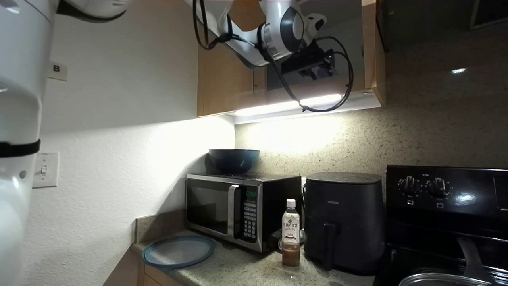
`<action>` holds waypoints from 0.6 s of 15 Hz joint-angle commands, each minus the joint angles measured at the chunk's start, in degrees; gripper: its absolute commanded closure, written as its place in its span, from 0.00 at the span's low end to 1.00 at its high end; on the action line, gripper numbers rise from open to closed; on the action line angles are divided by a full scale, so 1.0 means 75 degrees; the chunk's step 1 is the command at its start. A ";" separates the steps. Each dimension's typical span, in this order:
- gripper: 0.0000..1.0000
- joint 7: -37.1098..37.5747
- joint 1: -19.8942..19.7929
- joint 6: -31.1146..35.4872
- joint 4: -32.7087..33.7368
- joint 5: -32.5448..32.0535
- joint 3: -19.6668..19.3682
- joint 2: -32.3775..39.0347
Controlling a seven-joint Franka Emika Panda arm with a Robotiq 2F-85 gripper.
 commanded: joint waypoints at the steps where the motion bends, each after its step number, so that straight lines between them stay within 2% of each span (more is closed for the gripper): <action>1: 0.08 -0.0228 0.0622 -0.0517 -0.0454 0.0101 -0.0624 -0.0449; 2: 0.02 -0.0174 0.0724 -0.0536 -0.0542 0.0024 -0.0741 -0.0537; 3: 0.00 -0.0150 0.0803 -0.0575 -0.0620 -0.0006 -0.0835 -0.0633; 4: 0.00 -0.0106 0.0881 -0.0604 -0.0714 -0.0077 -0.0911 -0.0737; 5: 0.00 0.0007 0.0694 -0.0589 -0.0889 -0.0232 -0.0712 -0.0896; 9: 0.00 0.0371 0.0663 -0.0798 -0.1716 -0.0885 -0.0653 -0.1816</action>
